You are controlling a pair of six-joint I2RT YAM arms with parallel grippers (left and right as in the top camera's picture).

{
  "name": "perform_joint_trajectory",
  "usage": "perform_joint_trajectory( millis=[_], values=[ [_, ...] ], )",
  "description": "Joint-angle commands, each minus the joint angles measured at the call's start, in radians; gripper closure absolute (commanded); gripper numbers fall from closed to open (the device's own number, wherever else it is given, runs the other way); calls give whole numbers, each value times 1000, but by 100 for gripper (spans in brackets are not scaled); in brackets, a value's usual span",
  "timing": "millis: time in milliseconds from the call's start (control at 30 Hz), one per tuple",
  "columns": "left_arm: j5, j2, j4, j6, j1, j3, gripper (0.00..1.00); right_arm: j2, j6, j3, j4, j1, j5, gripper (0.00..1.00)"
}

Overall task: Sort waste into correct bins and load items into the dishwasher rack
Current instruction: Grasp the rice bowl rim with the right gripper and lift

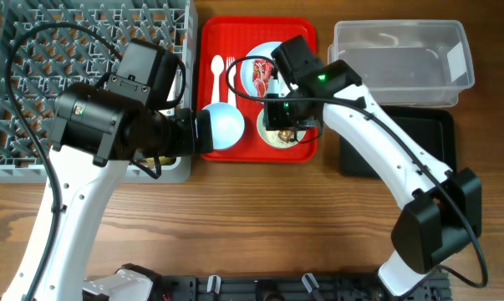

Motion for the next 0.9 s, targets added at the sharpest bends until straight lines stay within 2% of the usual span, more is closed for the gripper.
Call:
perform_joint_trajectory(
  millis=[0, 467, 633, 867],
  values=[
    [-10, -13, 3, -14, -2, -1, 0, 20, -22, -10, 51, 23, 64, 57],
    [-10, -13, 6, -17, -2, -1, 0, 228, 30, -10, 166, 50, 47, 60],
    [-10, -13, 6, -17, -2, -1, 0, 270, 43, -10, 166, 52, 61, 67],
    [-10, -13, 6, -17, -2, -1, 0, 303, 151, -10, 156, 54, 143, 77]
  ],
)
